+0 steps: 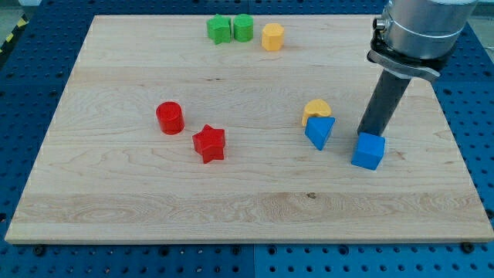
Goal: Push the yellow heart a bit up
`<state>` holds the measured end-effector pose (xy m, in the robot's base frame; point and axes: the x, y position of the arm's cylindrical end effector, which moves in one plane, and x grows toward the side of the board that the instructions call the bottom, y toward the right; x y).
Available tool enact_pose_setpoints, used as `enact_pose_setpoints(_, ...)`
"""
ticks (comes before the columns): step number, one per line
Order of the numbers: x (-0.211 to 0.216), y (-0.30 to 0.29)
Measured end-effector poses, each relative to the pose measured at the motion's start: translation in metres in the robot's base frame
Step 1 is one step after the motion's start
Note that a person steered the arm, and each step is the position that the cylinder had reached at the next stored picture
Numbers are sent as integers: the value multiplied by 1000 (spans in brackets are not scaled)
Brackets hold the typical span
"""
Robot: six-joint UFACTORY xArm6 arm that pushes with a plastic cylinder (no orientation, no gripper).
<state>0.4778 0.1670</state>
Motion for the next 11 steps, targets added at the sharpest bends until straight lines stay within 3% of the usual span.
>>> enact_pose_setpoints(3,-6,-85)
enact_pose_setpoints(9,-84,-79)
enact_pose_setpoints(10,-53,-63)
enact_pose_setpoints(11,-54,-40)
